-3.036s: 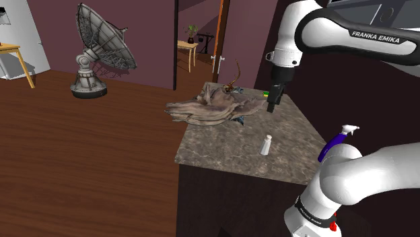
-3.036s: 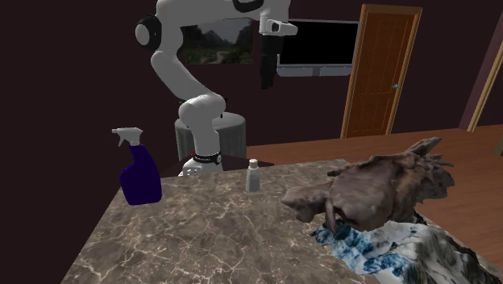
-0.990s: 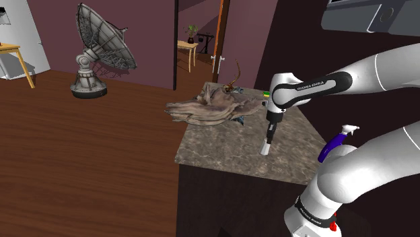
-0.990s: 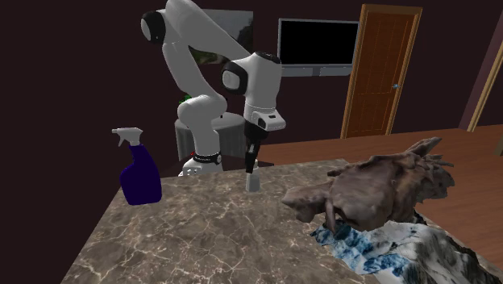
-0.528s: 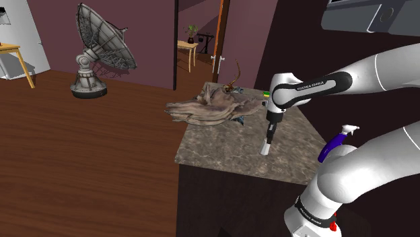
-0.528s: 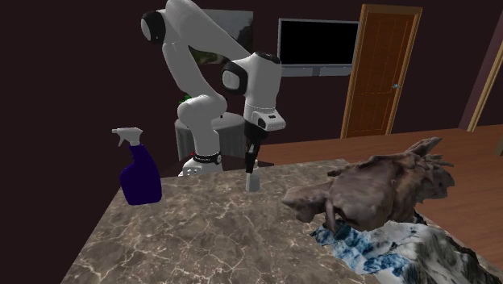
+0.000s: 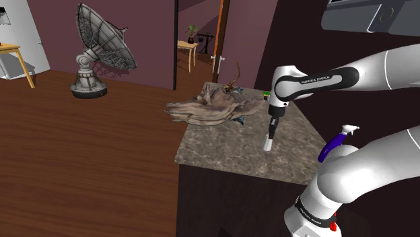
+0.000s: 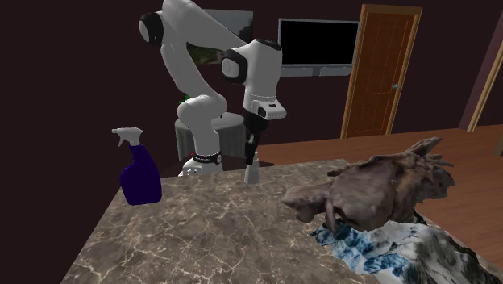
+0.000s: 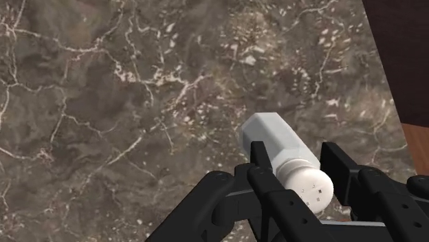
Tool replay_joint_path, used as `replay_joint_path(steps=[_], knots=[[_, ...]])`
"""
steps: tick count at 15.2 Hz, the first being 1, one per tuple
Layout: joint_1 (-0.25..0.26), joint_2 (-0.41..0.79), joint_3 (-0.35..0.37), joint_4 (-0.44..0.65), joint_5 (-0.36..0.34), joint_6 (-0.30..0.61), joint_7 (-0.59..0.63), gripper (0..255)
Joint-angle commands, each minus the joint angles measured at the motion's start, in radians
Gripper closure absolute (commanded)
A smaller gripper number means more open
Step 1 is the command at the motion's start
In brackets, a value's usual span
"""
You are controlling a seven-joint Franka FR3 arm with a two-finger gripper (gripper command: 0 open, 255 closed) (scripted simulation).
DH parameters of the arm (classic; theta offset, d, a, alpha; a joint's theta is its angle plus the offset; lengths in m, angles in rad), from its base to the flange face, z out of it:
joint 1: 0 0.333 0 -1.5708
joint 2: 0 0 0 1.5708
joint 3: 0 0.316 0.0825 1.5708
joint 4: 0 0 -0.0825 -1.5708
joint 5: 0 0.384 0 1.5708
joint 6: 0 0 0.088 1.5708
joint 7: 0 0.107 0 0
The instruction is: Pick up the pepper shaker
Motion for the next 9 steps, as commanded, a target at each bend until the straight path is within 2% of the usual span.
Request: replay_joint_path(steps=[1,9], knots=[[0.000,-0.017,0.009,0.016,0.004,-0.033,0.002,255],[0.002,-0.054,0.031,0.087,0.016,-0.142,0.002,255]])
